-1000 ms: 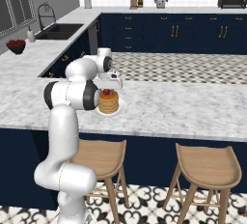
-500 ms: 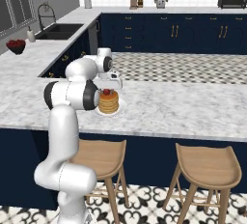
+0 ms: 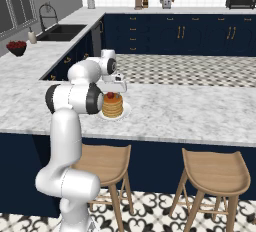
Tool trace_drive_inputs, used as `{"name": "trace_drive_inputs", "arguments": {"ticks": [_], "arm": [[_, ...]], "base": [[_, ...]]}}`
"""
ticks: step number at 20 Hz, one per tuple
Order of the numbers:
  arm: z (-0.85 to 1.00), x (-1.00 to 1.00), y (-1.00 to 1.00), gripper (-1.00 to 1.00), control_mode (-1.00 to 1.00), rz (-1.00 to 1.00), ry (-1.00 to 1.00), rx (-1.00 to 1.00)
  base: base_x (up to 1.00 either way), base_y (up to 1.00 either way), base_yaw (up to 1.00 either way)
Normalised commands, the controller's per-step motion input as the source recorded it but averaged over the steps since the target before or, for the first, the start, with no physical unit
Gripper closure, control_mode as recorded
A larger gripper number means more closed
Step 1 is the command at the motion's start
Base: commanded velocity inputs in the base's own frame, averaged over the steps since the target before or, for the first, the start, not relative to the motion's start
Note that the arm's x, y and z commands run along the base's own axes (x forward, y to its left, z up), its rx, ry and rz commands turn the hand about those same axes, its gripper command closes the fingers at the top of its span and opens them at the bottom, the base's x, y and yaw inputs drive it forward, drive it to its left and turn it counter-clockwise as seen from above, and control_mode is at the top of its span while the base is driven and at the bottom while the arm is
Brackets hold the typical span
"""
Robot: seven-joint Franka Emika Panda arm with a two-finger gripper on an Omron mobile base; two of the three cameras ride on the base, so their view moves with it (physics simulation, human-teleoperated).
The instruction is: Take the strawberry from the fridge and place it on top of the pancake, located on the dining counter.
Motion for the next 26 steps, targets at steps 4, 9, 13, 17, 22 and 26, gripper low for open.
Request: {"name": "trace_drive_inputs", "arguments": {"ticks": [4, 9, 13, 17, 22, 26], "arm": [[0.02, -0.01, 0.00, -1.00, -1.00, 0.00, 0.00, 0.00], [0.22, -0.02, 0.00, -1.00, -1.00, 0.00, 0.00, 0.00], [0.54, -0.13, 0.00, -1.00, -1.00, 0.00, -0.02, 0.00], [0.57, -0.24, 0.00, -1.00, -1.00, 0.00, -0.06, 0.00], [0.54, -0.47, 0.00, -1.00, -1.00, 0.00, -0.10, 0.00], [0.44, -0.97, 0.00, -1.00, -1.00, 0.00, -0.28, 0.00]], "base": [[0.00, 0.00, 0.00], [0.00, 0.00, 0.00], [0.00, 0.00, 0.00], [0.00, 0.00, 0.00], [0.00, 0.00, 0.00], [0.00, 0.00, 0.00]]}}
